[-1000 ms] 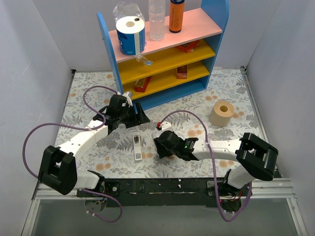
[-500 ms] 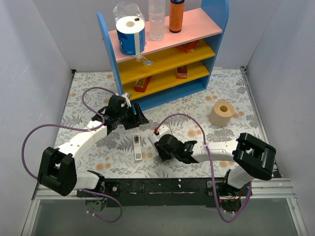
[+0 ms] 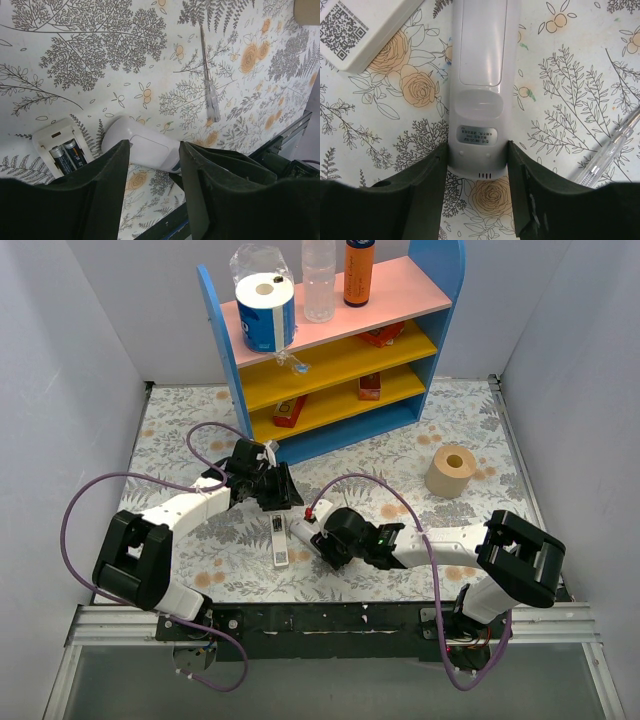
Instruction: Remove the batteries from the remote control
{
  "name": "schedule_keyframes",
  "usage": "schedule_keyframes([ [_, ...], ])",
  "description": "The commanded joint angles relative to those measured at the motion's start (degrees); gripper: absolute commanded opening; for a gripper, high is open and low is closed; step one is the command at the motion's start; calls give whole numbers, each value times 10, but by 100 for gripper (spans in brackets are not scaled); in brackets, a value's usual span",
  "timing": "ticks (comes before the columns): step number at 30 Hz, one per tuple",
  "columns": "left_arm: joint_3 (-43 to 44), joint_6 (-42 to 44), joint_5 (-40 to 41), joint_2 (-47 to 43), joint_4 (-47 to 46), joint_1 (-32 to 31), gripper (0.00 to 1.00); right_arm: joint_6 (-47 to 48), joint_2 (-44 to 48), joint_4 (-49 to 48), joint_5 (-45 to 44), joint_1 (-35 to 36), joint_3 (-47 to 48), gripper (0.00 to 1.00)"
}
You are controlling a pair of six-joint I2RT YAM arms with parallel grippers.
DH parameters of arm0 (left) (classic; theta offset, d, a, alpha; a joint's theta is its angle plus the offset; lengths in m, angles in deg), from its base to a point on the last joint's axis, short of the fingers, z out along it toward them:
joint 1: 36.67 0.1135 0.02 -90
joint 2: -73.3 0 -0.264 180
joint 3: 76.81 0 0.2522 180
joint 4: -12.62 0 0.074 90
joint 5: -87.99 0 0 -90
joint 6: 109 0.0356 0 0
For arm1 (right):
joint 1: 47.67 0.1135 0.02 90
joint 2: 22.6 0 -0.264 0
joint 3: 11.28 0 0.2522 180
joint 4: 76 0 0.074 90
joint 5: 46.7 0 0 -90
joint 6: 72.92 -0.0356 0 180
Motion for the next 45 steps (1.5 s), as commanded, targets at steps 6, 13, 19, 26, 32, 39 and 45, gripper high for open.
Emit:
schedule_keyframes([
  [6, -18, 6, -29, 4, -18, 1, 38, 16, -3, -35, 8, -3, 0, 41],
  [13, -28, 18, 0, 9, -18, -10, 37, 11, 0, -35, 3, -3, -1, 41],
  [19, -30, 35, -10, 21, -39, -19, 37, 8, 1, -36, -1, -4, -3, 40],
  [26, -37, 40, 0, 35, -39, -31, 37, 3, 0, -36, -5, -4, -2, 41],
  [32, -40, 42, 5, 43, -40, -33, 37, 1, -2, -35, -6, -4, -1, 41],
  [39, -44, 45, -5, 51, -45, -36, 37, -2, -4, -32, -11, -4, 1, 40],
  [45, -48, 42, -14, 49, -48, -40, 38, -5, -5, -32, -14, -5, 0, 41],
])
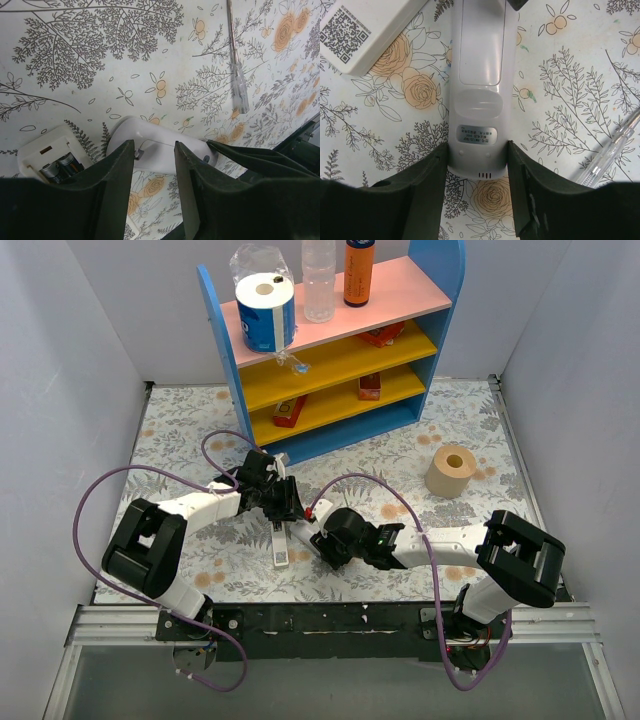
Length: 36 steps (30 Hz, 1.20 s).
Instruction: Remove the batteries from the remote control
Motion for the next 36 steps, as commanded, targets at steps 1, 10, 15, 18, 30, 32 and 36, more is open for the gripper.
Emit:
schedule_keyframes([
  [1, -10, 7, -11, 0, -1, -9, 38, -2, -4, -24, -13, -3, 1, 41],
  [10, -14, 7, -12, 4, 3, -15, 38, -5, -4, -22, -17, -4, 2, 41],
  [15, -14, 17, 13, -6, 13, -22, 38, -7, -7, -20, -18, -6, 3, 41],
  [18, -13, 26, 33, -7, 22, -33, 38, -7, -11, -19, -16, -7, 5, 41],
  [30, -17, 23, 77, -15, 31, -53, 39, -13, -6, -18, -15, -9, 2, 40],
  [32, -15, 22, 79, -23, 30, -53, 39, -12, -6, -18, -15, -10, 2, 41],
  [36, -8, 19, 82, -40, 32, -54, 40, -15, -6, -16, -14, -10, 3, 41],
])
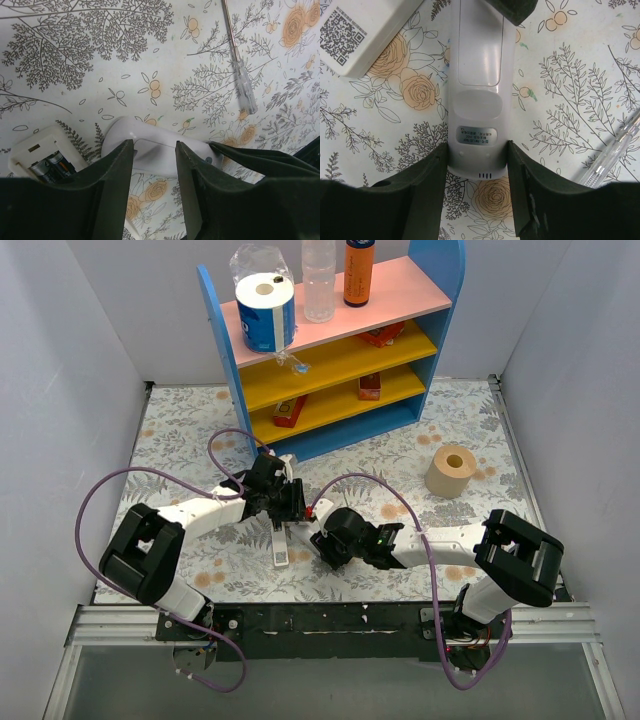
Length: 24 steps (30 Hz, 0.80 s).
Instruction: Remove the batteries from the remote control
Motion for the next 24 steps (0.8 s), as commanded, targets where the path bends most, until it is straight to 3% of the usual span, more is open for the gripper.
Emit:
schedule_keyframes([
  [1, -4, 6, 13, -29, 48, -6, 40, -1, 0, -15, -15, -6, 2, 41],
  [24, -23, 11, -21, -32, 54, -5, 42, -6, 1, -12, -13, -8, 4, 41],
])
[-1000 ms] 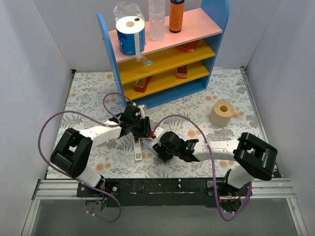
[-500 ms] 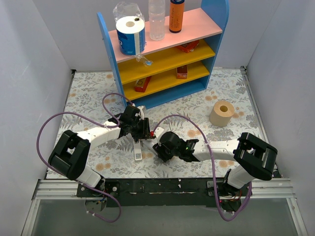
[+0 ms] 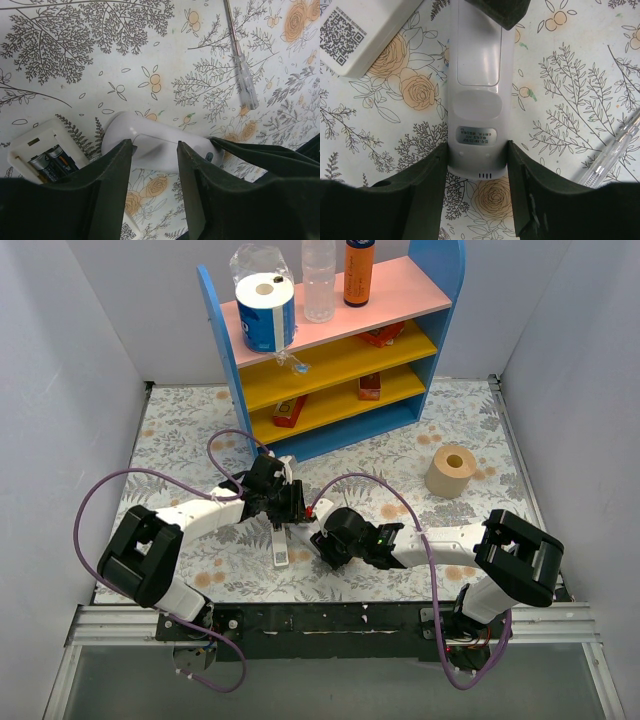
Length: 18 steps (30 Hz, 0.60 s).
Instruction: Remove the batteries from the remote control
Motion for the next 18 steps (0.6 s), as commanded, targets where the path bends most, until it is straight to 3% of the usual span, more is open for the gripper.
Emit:
schedule_keyframes([
  [1, -21, 10, -24, -23, 34, -5, 42, -5, 1, -14, -13, -7, 3, 41],
  [18, -34, -28, -117, -46, -5, -5, 43, -7, -3, -11, -13, -8, 5, 41],
])
